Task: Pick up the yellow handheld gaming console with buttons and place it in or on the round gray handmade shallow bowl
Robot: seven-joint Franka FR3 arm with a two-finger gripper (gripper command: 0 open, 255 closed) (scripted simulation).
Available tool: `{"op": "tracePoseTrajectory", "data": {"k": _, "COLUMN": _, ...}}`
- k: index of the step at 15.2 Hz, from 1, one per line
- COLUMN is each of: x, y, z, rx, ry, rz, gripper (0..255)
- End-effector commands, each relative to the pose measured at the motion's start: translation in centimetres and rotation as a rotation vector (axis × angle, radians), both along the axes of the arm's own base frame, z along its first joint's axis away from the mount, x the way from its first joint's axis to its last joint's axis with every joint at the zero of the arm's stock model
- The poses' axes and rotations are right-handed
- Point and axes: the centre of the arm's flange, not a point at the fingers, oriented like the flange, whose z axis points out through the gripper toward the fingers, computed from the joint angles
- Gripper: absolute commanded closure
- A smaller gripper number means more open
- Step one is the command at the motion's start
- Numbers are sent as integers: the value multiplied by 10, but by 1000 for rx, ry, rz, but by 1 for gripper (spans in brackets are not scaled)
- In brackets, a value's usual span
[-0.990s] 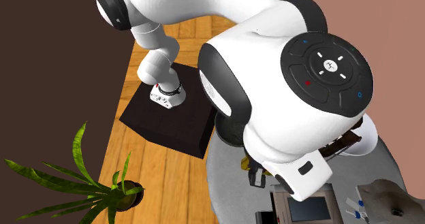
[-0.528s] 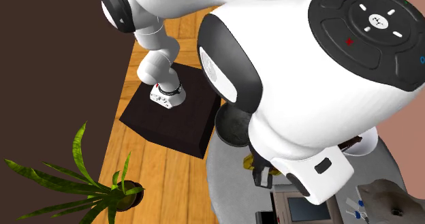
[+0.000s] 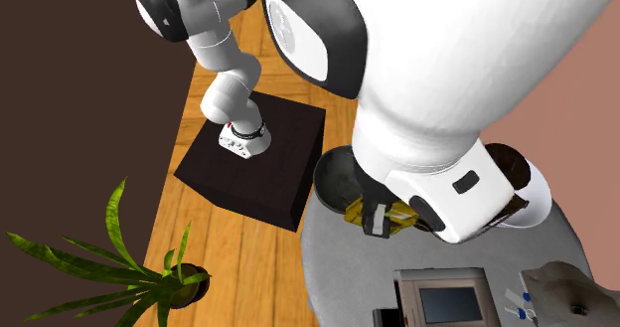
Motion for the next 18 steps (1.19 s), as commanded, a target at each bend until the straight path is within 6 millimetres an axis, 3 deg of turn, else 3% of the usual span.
{"op": "tracePoseTrajectory", "data": {"k": 1, "x": -14, "y": 20, "z": 8, "rx": -2, "ry": 0, "rz": -2, "gripper": 255}}
{"op": "tracePoseTrajectory", "data": {"k": 9, "x": -71, "y": 102, "z": 33, "rx": -2, "ry": 0, "rz": -2, "gripper": 255}}
{"op": "tracePoseTrajectory", "data": {"k": 18, "x": -71, "y": 102, "z": -14, "rx": -2, "ry": 0, "rz": -2, "gripper": 255}}
